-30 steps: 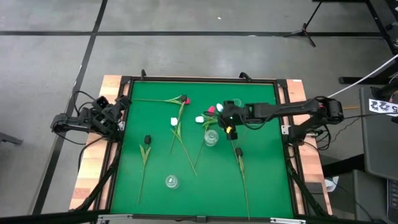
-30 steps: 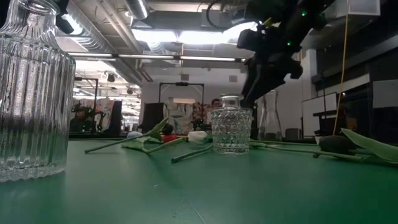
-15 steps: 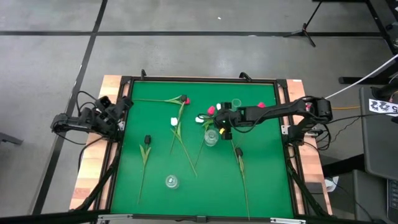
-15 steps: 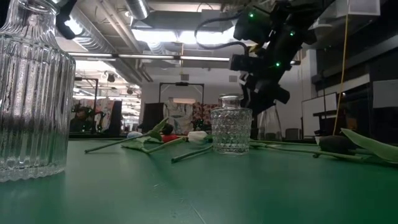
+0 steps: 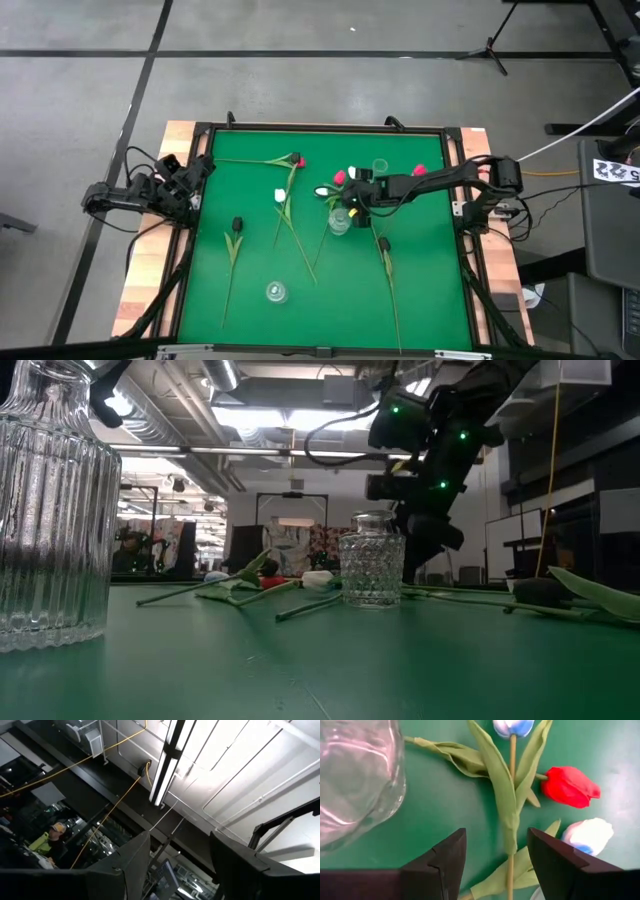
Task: Sort flowers into vase by color
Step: Put the middle white tulip into the top transparent flower vase
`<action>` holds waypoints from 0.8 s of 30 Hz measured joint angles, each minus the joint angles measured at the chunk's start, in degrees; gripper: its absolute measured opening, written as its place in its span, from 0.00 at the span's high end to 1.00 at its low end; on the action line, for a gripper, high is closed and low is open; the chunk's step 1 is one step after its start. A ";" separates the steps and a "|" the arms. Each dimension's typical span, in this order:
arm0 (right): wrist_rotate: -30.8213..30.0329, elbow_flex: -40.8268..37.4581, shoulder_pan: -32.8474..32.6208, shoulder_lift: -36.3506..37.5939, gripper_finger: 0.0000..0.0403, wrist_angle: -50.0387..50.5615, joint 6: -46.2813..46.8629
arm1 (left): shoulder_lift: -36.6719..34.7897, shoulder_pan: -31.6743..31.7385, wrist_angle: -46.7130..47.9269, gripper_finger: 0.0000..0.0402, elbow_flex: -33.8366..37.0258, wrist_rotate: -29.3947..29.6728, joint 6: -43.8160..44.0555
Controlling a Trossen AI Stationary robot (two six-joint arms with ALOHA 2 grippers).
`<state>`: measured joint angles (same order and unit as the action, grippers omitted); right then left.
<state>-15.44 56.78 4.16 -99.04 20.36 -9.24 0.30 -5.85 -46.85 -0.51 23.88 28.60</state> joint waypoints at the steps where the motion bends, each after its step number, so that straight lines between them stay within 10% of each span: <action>1: 0.00 0.00 0.00 -0.20 0.48 -0.16 0.01 | 0.00 0.00 -0.02 0.50 0.00 0.00 0.00; 24: -0.47 0.00 0.04 -4.62 0.48 -3.22 4.96 | 0.00 -0.02 0.00 0.50 0.00 -0.02 0.17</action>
<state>-15.92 56.77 4.21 -103.66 17.14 -4.28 0.30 -5.87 -46.85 -0.51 23.86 28.77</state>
